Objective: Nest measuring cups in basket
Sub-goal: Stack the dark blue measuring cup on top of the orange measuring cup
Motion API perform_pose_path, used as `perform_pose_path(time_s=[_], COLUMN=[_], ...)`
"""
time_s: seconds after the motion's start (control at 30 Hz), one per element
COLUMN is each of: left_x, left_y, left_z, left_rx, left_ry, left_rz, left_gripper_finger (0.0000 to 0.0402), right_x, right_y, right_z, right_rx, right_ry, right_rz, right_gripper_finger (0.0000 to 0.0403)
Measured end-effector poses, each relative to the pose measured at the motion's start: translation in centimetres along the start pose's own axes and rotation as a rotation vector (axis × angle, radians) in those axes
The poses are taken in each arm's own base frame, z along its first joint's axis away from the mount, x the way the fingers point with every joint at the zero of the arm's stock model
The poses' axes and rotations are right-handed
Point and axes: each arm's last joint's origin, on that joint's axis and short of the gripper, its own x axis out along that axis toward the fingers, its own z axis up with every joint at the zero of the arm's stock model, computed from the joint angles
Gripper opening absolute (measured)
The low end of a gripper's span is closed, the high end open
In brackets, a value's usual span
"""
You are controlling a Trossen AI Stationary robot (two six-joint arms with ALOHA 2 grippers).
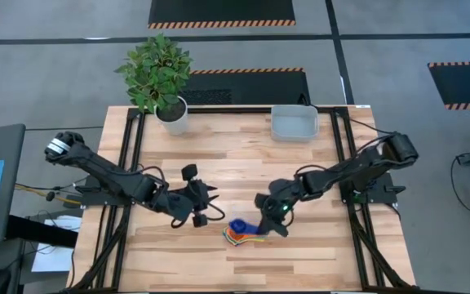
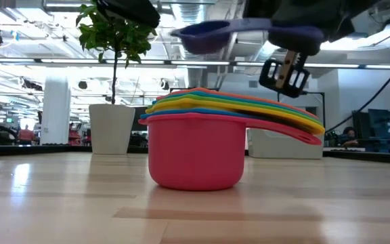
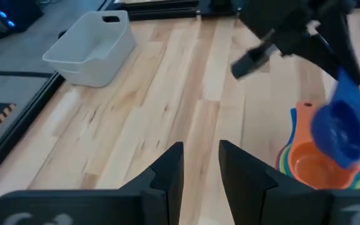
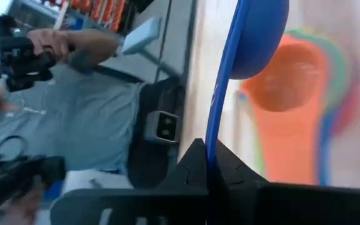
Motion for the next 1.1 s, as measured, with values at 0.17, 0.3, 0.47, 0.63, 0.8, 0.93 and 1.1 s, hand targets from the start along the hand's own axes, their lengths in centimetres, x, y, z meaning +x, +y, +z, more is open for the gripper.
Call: perform_pose_path(time_s=[0.17, 0.3, 0.47, 0.63, 0.8, 0.93, 1.1], left_x=[-0.4, -0.3, 0.0, 0.1, 0.1, 0.1, 0.1], left_y=[-0.6, -0.8, -0.7, -0.7, -0.7, -0.7, -0.7], left_z=[-0.4, -0.9, -1.9, -2.1, -2.1, -2.1, -2.1], left_rx=[0.011, 0.014, 0.0, -0.015, -0.016, -0.018, -0.03], left_ry=[-0.008, 0.001, 0.022, 0.026, 0.026, 0.025, 0.027], left_rz=[0.007, 0.016, 0.025, 0.03, 0.032, 0.031, 0.032], left_gripper_finger=[0.0091, 0.0091, 0.0091, 0.0091, 0.0091, 0.0091, 0.0091], right_x=[2.3, 3.1, 2.9, 2.6, 2.4, 1.7, 0.1], right_y=[-0.4, -0.9, -1.4, -1.6, -2.1, -2.2, -1.7], right_z=[-0.1, -0.4, -0.4, -0.4, -0.4, -0.1, 0.1], right_rx=[0.079, 0.108, 0.142, 0.164, 0.186, 0.197, 0.18], right_ry=[0.08, 0.119, 0.135, 0.143, 0.161, 0.163, 0.168], right_rz=[-0.019, -0.025, -0.054, -0.07, -0.098, -0.113, -0.154], right_gripper_finger=[0.0005, 0.0008, 0.0022, 0.0051, 0.0087, 0.0116, 0.0141])
